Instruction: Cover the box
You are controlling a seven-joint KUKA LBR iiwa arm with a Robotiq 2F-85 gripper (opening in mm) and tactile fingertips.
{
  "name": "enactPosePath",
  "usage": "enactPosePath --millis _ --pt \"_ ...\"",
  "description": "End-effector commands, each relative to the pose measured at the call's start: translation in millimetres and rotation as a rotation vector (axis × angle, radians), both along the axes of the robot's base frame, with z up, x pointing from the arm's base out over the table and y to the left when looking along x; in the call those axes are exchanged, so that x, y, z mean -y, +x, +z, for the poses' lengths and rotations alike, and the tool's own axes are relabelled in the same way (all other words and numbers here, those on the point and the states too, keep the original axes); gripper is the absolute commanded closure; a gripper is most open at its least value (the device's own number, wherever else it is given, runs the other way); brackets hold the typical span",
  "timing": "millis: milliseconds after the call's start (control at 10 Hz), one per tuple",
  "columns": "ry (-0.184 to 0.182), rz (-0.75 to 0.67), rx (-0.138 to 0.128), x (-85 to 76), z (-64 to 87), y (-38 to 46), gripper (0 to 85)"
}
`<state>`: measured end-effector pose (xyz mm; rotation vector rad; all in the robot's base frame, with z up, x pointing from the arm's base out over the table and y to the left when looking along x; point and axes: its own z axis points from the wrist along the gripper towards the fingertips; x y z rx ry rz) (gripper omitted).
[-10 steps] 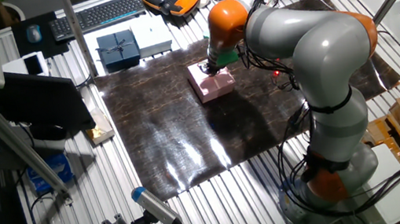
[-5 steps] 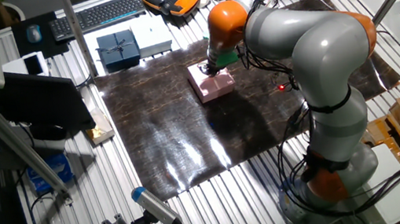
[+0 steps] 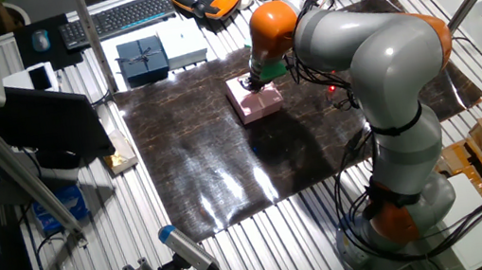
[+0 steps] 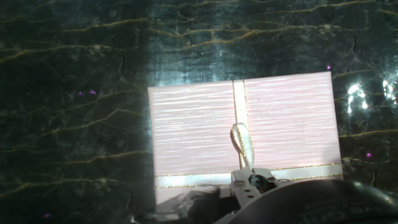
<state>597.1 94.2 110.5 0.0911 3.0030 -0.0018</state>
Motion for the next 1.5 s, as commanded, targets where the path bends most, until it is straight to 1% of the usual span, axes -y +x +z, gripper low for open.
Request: enactPosePath --millis 0,200,300,500,600,800,1000,1100,1200,1300,1400 --pt "-0.001 0.002 -0.002 -0.2 -0.6 0.2 84.3" --pt "-0.001 0.006 -0.006 -0.2 -0.5 0.1 82.7" --pt "-0.003 0.005 -0.002 -0.3 -0.3 0.0 76.0" --pt "-0.002 -0.001 0.003 -0.5 -0.1 -0.1 57.7" --pt "0.001 -0.009 0.004 -0.6 0.2 -0.2 51.7" --pt "0.002 -0.026 0.006 0.3 4.9 -1.4 48.3" --pt "-0.004 -0.051 0.002 2.9 19.6 -4.8 48.7" --pt "-0.007 -0.071 0.001 5.8 29.3 -9.9 49.0" --pt "-0.006 -0.079 -0.001 9.0 36.5 -13.6 51.7" --pt "0.003 -0.082 -0.009 12.1 44.9 -16.2 58.3" --pt "0.005 -0.081 -0.016 15.2 53.5 -18.7 72.0"
